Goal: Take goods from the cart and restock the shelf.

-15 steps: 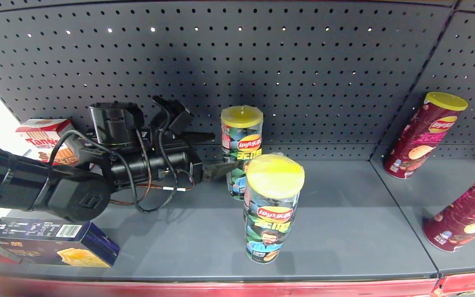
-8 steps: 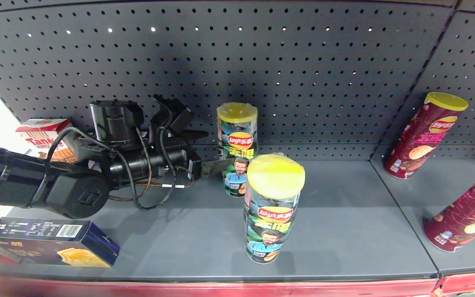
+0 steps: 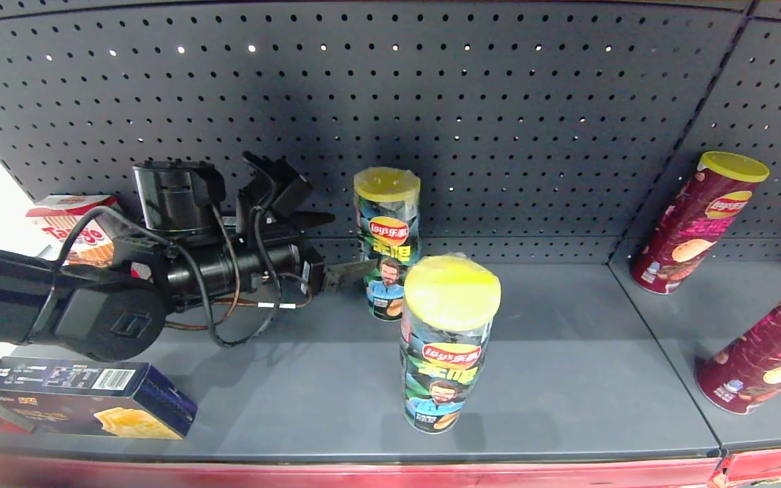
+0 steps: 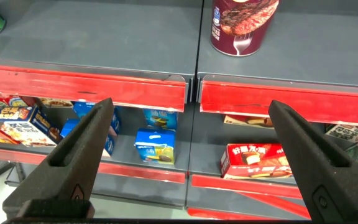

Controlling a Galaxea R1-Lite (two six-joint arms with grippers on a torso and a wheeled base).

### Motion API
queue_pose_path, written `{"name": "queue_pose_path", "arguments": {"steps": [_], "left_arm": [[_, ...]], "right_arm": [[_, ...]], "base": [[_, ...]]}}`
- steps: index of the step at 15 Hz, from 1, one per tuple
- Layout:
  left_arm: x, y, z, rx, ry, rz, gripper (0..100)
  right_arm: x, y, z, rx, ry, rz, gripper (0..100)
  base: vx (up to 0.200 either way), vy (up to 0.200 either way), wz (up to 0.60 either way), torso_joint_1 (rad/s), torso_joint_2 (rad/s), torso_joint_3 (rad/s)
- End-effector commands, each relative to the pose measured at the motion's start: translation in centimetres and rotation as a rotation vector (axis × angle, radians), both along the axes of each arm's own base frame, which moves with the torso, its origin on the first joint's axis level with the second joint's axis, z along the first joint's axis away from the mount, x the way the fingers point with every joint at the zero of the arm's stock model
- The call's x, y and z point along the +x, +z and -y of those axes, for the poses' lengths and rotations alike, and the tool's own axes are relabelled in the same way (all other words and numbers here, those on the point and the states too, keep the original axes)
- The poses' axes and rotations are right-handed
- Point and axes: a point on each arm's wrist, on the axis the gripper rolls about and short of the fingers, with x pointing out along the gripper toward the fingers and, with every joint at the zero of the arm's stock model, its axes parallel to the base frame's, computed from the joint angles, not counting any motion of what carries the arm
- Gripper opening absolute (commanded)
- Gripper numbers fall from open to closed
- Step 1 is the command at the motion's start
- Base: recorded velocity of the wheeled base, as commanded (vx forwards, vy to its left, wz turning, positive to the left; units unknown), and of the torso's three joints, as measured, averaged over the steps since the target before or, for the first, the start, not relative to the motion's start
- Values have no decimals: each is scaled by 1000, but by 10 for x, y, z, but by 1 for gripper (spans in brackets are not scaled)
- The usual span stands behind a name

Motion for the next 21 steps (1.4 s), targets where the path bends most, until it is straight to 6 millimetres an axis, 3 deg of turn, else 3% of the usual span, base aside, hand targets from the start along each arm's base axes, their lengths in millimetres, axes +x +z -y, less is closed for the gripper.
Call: {"name": "queue_pose_path", "arguments": {"steps": [1, 5, 9, 14, 21], "left_arm": [[-14, 8, -5, 0, 14, 17, 100], [-21, 1, -11, 74, 157, 40, 100], [-5, -9, -11, 119, 292, 42, 100], [8, -27, -7, 124, 301, 29, 100], [8, -29, 12, 121, 249, 31, 100]], "right_arm": [[0, 0, 0, 0, 2, -2, 100], [0, 0, 0, 0, 2, -2, 100], [0, 0, 0, 0, 0, -2, 100], [0, 0, 0, 0, 0, -2, 100], [0, 0, 0, 0, 0, -2, 100]], "base": [[0, 0, 0, 0, 0, 0], [0, 0, 0, 0, 0, 0], [0, 0, 0, 0, 0, 0], [0, 0, 0, 0, 0, 0], [0, 0, 0, 0, 0, 0]]}}
